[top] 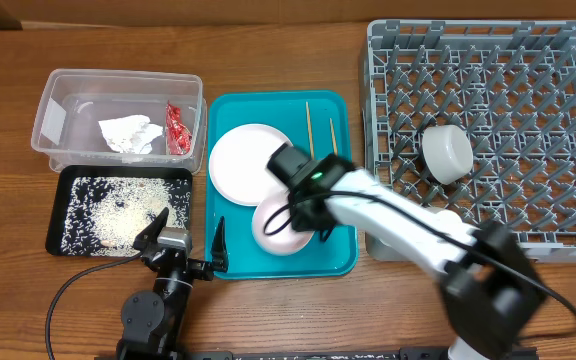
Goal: Sort waste into correct bins and load items into the dishwasher
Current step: 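Grasp the pink bowl with the right gripper and move it to the rack, then lower the pink bowl into the rear of the rack and release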
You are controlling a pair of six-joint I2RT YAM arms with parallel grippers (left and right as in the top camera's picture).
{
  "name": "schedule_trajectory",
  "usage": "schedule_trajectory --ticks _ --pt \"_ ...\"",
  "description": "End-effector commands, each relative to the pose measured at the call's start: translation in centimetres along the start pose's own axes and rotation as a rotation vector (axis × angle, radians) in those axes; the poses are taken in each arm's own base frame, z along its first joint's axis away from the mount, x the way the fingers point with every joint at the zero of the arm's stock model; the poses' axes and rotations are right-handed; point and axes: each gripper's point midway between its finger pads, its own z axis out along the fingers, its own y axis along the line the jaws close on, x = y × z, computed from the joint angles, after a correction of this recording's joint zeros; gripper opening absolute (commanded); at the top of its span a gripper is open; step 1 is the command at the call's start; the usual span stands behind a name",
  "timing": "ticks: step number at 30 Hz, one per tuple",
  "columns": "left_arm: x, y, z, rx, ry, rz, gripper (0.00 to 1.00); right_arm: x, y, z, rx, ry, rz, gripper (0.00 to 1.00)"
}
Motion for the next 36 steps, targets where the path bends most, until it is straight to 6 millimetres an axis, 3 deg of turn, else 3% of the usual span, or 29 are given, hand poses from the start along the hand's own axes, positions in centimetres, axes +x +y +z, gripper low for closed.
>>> schedule_trajectory --ticks 1,4,6,8,13,17,26,36 --pt "0.0 0.1 0.0 -0.003 -0.009 -0.008 1.00 -7.2 -8.3 -10.5 0.246 -0.467 0.145 0.04" --pt "0.0 0.1 0.0 -0.003 -0.009 -0.008 1.00 -8.9 -15.3 -15.8 0.461 -0.663 0.283 0.04" --pt "0.0 0.1 0.0 -0.003 -0.009 -0.008 1.00 -9.3 -19.6 -18.3 0.602 -0.742 0.378 0.04" --pt "0.0 0.1 0.0 -0.003 -0.009 -0.008 1.00 -9.2 -23.5 -19.7 0.727 -0.766 0.458 0.04" --pt "0.0 0.1 0.0 -0.003 -0.009 -0.008 1.00 -8.3 -31.2 -19.1 0.871 -0.684 0.635 0.04" --pt "0.0 0.1 0.0 -0.003 -0.009 -0.008 1.00 -7.2 -36.3 -17.7 0.961 -0.595 0.740 0.04" --pt "0.0 0.1 0.0 -0.003 -0.009 -0.008 1.00 -5.1 -41.9 -14.0 1.106 -0.402 0.787 0.04" --pt "0.0 0.1 0.0 -0.003 -0.009 -0.008 1.00 -4.1 -43.2 -11.7 1.197 -0.275 0.728 0.04"
